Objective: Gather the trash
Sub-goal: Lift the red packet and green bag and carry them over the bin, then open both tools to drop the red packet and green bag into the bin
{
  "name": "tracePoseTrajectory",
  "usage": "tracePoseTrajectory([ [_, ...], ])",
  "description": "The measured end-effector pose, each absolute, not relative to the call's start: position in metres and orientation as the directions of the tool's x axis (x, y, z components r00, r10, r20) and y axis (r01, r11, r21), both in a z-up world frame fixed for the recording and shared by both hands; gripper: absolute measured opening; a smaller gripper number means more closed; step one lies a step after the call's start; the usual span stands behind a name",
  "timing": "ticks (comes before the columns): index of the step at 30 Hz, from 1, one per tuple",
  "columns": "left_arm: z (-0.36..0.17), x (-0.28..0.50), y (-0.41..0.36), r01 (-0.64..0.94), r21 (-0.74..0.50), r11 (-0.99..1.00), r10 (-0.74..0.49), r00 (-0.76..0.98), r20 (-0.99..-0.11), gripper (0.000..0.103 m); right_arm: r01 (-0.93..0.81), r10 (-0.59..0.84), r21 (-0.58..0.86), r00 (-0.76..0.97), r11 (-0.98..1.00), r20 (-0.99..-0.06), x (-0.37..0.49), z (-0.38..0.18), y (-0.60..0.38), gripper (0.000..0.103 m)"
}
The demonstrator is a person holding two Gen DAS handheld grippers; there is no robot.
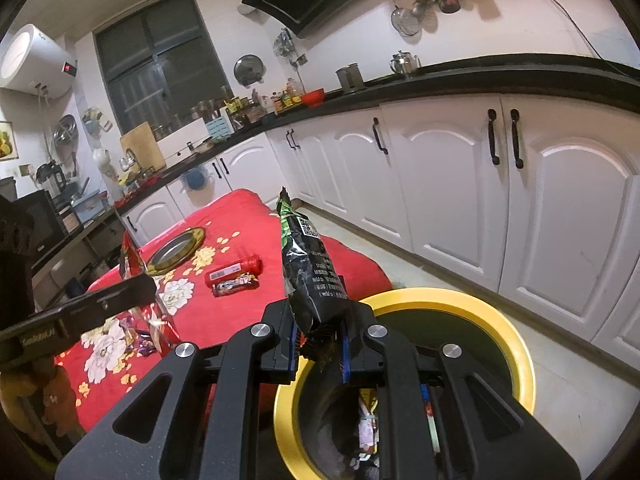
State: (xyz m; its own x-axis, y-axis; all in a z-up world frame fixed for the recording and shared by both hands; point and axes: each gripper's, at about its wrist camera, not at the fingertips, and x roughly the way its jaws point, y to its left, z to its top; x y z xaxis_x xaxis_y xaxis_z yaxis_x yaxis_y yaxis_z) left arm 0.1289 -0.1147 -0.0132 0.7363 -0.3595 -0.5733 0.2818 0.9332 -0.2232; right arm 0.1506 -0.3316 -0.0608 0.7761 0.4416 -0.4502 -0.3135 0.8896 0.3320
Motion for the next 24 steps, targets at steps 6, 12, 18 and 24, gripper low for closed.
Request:
tracePoseTrajectory([
  [6, -0.024, 0.129, -0.133, 0.323, -0.212, 0.922, -0.384, 0.709, -0.591, 0.026, -0.285, 0.426, 0.346, 0.778, 0.894, -0.462, 0.152, -0.068, -0.343, 0.014],
  [12, -0.037, 0.131, -0.147, 0.358, -0.203, 0.911, -0.404, 0.682, -0.609, 0.026, -0.266, 0.418, 0.353, 0.77, 0.897, -0.482, 0.156, -0.078, -0.355, 0.015],
  [18, -0.053, 0.135, -0.162, 0.385, -0.2, 0.901, -0.418, 0.648, -0.636, 0.026, -0.241, 0.415, 0.371, 0.751, 0.897, -0.514, 0.162, -0.09, -0.365, 0.016],
  [24, -0.068, 0.14, -0.177, 0.414, -0.195, 0.889, -0.431, 0.616, -0.66, 0.026, -0.222, 0.414, 0.387, 0.735, 0.895, -0.536, 0.165, -0.101, -0.373, 0.017],
])
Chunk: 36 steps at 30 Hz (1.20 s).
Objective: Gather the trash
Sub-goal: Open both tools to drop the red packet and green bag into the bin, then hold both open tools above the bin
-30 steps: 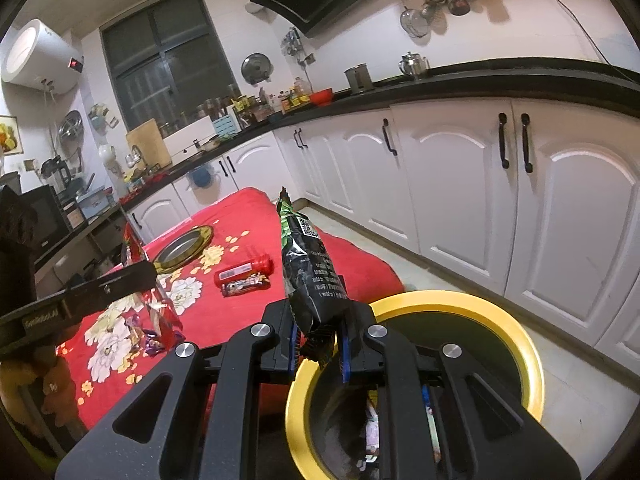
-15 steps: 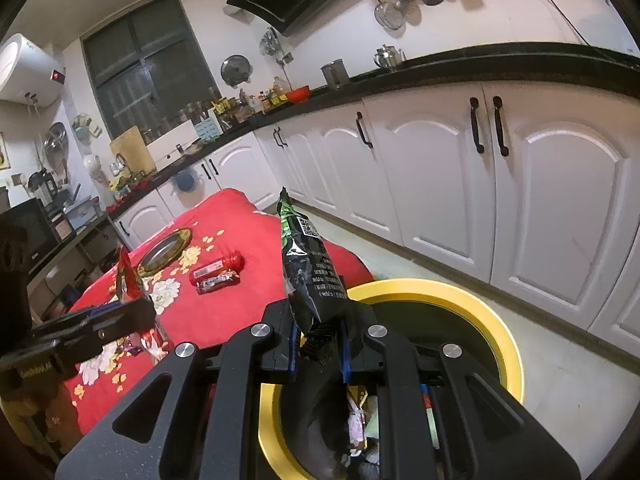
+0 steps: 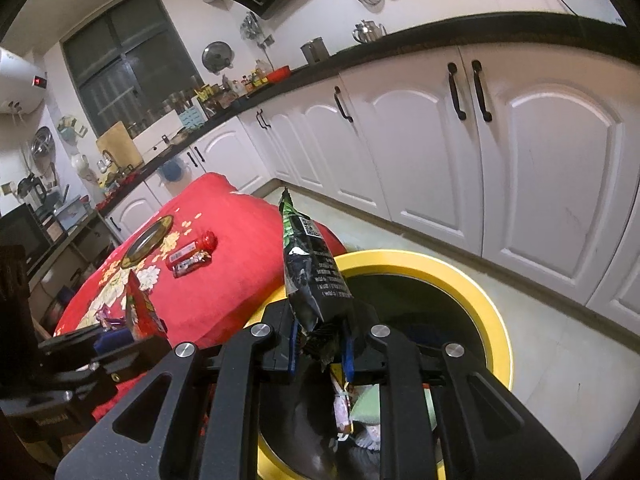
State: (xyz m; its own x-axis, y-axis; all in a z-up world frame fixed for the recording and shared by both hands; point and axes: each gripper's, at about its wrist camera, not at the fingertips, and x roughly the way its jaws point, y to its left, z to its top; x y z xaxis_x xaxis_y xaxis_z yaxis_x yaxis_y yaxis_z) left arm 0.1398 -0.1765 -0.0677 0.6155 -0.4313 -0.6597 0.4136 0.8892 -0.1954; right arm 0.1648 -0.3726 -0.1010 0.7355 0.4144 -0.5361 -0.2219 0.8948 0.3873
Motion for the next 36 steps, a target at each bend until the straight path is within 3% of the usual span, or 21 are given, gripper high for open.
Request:
tracePoseTrajectory([
  [7, -0.083, 0.148, -0.186, 0.429, -0.203, 0.88, -0.44, 0.579, -0.686, 0.026, -0.195, 0.419, 0.418, 0.719, 0.887, -0.554, 0.169, -0.112, -0.382, 0.017],
  [8, -0.085, 0.15, -0.187, 0.429, -0.205, 0.88, -0.441, 0.574, -0.69, 0.026, -0.192, 0.422, 0.425, 0.716, 0.885, -0.556, 0.169, -0.114, -0.383, 0.018],
  [10, -0.089, 0.154, -0.19, 0.43, -0.211, 0.878, -0.444, 0.563, -0.698, 0.026, -0.183, 0.422, 0.431, 0.71, 0.884, -0.564, 0.171, -0.117, -0.386, 0.03],
  [15, -0.096, 0.158, -0.199, 0.441, -0.206, 0.874, -0.442, 0.546, -0.712, 0.026, -0.157, 0.411, 0.441, 0.709, 0.884, -0.573, 0.174, -0.122, -0.394, 0.034],
  [21, -0.098, 0.159, -0.201, 0.434, -0.202, 0.878, -0.433, 0.541, -0.721, 0.046, -0.135, 0.395, 0.447, 0.727, 0.884, -0.562, 0.171, -0.121, -0.403, 0.042],
  [24, -0.095, 0.159, -0.198, 0.429, -0.201, 0.881, -0.431, 0.55, -0.715, 0.06, -0.122, 0.382, 0.451, 0.745, 0.884, -0.547, 0.17, -0.117, -0.407, 0.05],
  [30, -0.088, 0.156, -0.189, 0.393, -0.199, 0.898, -0.41, 0.583, -0.702, 0.09, -0.114, 0.369, 0.457, 0.768, 0.882, -0.523, 0.167, -0.109, -0.413, 0.054],
  [36, -0.073, 0.149, -0.177, 0.36, -0.172, 0.917, -0.376, 0.636, -0.674, 0.092, -0.131, 0.375, 0.456, 0.78, 0.88, -0.501, 0.165, -0.1, -0.41, 0.057],
])
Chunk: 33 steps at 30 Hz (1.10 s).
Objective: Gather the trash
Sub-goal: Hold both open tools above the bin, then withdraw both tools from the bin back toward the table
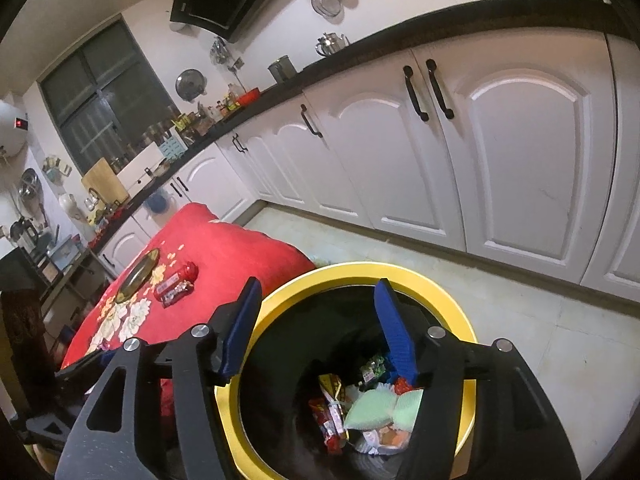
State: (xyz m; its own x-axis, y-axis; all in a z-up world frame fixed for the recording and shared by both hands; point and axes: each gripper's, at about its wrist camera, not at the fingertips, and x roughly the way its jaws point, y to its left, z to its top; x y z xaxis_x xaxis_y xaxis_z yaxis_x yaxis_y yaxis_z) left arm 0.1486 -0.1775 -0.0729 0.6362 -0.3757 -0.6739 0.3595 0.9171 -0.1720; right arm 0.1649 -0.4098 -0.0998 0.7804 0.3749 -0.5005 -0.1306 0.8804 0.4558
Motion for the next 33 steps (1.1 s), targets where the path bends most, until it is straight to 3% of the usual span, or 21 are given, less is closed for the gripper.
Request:
tracePoseTrajectory([
  [33, -0.013, 0.105, -0.072, 0.165, -0.236, 0.958, -0.265, 0.825, -0.5, 0.092, -0.297, 0.436, 0.354, 0.788, 0.887, -0.434, 0.14, -0.039, -0.326, 0.075],
])
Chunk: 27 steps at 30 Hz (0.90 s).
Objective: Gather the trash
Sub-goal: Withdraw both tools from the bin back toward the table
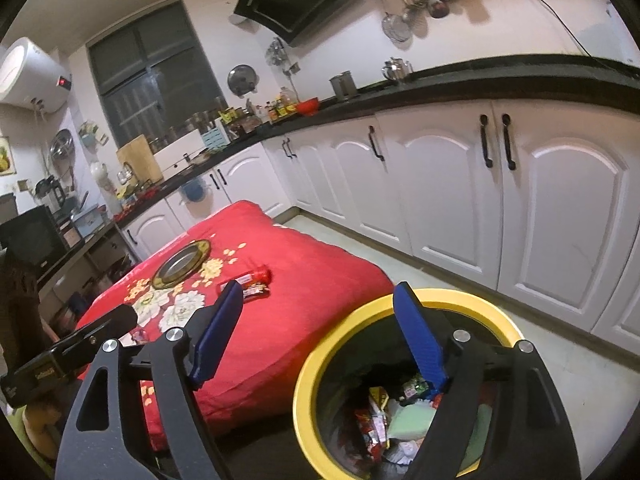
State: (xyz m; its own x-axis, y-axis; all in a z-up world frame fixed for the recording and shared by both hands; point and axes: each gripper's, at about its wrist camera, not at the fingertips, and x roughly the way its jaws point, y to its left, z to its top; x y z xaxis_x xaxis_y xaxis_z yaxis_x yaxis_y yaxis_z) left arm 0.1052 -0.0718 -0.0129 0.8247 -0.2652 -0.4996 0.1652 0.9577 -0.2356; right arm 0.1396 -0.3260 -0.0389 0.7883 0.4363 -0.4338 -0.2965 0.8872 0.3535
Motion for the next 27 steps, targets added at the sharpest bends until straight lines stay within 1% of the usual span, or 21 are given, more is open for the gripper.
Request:
tracePoseTrajectory([
  [11, -0.003, 0.091, -0.051, 0.143, -0.226, 0.964, -0.235, 0.855, -0.462, 0.092, -0.352, 0.463, 0.315, 0.775, 0.881, -0.43, 0.133, -0.024, -0.293, 0.079],
  [17, 0.001, 0.086, -0.028, 0.091, -0.233, 0.968, -0.191, 0.871, -0.453, 0.092, -0.376, 0.482, 0.311, 0.757, 0.873, -0.441, 0.132, -0.025, -0.277, 0.08],
  [27, 0.008, 0.078, 0.01, 0.007, -0.17, 0.985, -0.085, 0.885, -0.457, 0.092, -0.457, 0.537, 0.282, 0.717, 0.844, -0.444, 0.135, -0.018, -0.235, 0.08],
])
